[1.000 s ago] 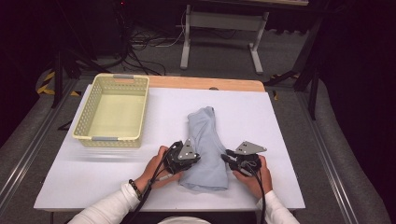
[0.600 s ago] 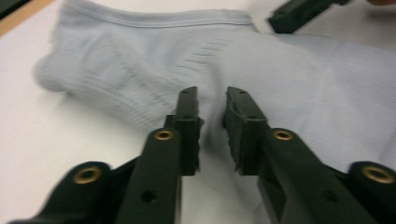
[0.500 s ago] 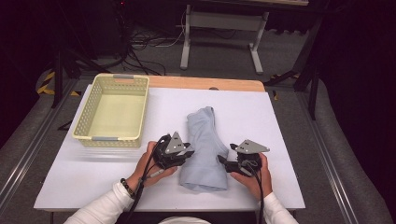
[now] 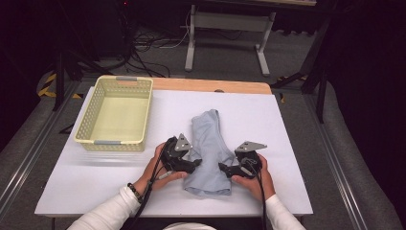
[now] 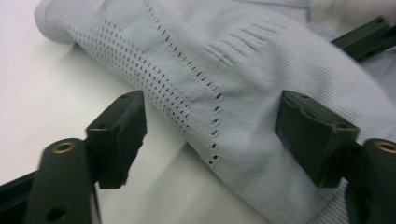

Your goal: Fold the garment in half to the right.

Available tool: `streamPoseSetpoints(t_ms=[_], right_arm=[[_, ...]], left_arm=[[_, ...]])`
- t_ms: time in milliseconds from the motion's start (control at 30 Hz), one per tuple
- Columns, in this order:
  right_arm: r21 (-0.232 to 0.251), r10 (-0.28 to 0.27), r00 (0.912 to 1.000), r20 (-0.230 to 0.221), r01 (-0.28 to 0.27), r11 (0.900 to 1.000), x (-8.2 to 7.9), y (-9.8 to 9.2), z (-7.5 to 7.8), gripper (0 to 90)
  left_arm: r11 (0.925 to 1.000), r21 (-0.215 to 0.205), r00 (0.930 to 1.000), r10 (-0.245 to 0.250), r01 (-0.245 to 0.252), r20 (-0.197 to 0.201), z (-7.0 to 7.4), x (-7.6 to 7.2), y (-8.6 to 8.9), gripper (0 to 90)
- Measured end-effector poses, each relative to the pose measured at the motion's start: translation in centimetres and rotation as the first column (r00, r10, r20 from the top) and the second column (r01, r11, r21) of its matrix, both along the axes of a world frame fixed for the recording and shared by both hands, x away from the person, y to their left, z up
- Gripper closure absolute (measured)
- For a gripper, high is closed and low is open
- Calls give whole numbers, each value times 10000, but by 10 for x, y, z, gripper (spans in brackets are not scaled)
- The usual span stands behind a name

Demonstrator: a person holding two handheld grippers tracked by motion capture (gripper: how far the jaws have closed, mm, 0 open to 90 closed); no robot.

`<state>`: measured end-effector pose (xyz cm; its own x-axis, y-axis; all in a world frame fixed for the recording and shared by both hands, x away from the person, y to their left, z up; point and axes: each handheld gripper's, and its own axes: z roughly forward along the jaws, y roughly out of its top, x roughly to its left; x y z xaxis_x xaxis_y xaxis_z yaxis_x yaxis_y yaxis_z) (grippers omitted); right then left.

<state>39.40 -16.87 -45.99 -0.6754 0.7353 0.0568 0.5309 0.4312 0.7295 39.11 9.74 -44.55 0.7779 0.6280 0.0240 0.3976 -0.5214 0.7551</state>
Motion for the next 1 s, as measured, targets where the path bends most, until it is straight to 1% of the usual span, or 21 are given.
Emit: streamPoseSetpoints(t_ms=[67,100,200,267,300,333,367,400,500,533,567,600,667,733,767,800,867,900,933,1000], right_arm=[[41,76,9999,-88,-76,10000,2,-1,0,167],[44,97,9999,-104,-96,9999,2,-1,0,168],[62,319,9994,-159,-318,9995,3,0,1,215],[146,446,9987,-252,-442,9989,4,-1,1,246],[165,534,9982,-289,-530,9985,4,-1,2,283],[237,604,9976,-340,-596,9979,3,-1,2,328],[271,655,9972,-367,-646,9975,3,0,3,359],[330,741,9965,-396,-728,9968,3,0,3,413],[641,941,9942,-522,-907,9938,3,0,3,527],[841,1018,9926,-658,-962,9918,3,-1,3,570],[1072,1079,9911,-778,-993,9893,4,-2,2,607],[1164,1133,9902,-811,-1034,9878,5,-2,2,627],[1324,1286,9872,-939,-1157,9844,6,-2,1,677],[1428,1334,9867,-931,-1194,9825,7,-2,1,717],[1407,1345,9868,-898,-1211,9826,7,-2,2,730],[1296,1389,9874,-755,-1284,9832,7,-1,3,737],[1104,1408,9885,-544,-1341,9848,8,3,4,741],[1060,1398,9890,-486,-1341,9853,9,4,5,742],[973,1395,9895,-391,-1351,9860,11,6,6,742],[807,1398,9901,-135,-1383,9871,17,10,7,742]], left_arm=[[10000,49,9997,20,-19,-255,-2,2,-2,227],[9999,2,9992,108,-108,-393,-4,3,-2,223],[9998,-156,9968,114,-127,-795,-6,7,-1,213],[9991,-378,9930,131,-176,-1173,-8,8,-1,224],[9984,-564,9900,-25,-55,-1413,-9,10,0,254],[9976,-693,9871,-172,62,-1593,-9,10,1,310],[9959,-897,9821,-309,144,-1857,-10,11,1,349],[9941,-1057,9792,-450,243,-1977,-11,12,2,407],[9911,-1247,9718,-741,468,-2237,-11,12,3,484],[9911,-1206,9715,-822,562,-2225,-10,12,3,514],[9905,-1223,9727,-876,621,-2151,-10,11,2,546],[9908,-1168,9746,-916,686,-2046,-10,10,2,567],[9917,-917,9794,-1051,903,-1723,-8,8,0,623],[9923,-753,9830,-1083,980,-1482,-6,4,-3,670],[9931,-650,9844,-1063,980,-1402,-5,3,-4,685],[9932,-566,9860,-1082,1017,-1268,-4,3,-4,700],[9946,-439,9880,-990,944,-1187,-3,2,-3,706],[9956,-433,9892,-874,828,-1173,-2,1,-1,706],[9965,-449,9915,-751,707,-1067,-1,2,2,705],[9979,-473,9934,-483,436,-1043,0,2,7,693]])
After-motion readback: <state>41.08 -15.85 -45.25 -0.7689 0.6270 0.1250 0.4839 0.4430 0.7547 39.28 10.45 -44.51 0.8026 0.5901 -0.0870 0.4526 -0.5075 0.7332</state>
